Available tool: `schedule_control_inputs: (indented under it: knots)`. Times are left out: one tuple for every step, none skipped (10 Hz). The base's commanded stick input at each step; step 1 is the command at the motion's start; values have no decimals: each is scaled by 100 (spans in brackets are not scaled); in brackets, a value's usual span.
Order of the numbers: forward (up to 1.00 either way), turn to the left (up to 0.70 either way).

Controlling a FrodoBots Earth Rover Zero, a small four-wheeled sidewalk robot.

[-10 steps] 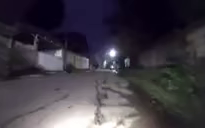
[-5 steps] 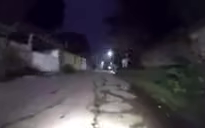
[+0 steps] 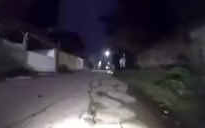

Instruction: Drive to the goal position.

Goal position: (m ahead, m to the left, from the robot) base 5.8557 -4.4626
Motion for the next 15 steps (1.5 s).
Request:
schedule_control_inputs:
  knots:
    - [50,0]
    - [50,0]
    - [50,0]
    - [50,0]
    - [50,0]
    - [50,0]
    - [50,0]
    - [50,0]
    - [50,0]
    - [50,0]
    - [50,0]
    - [50,0]
    - [50,0]
    - [50,0]
    - [50,0]
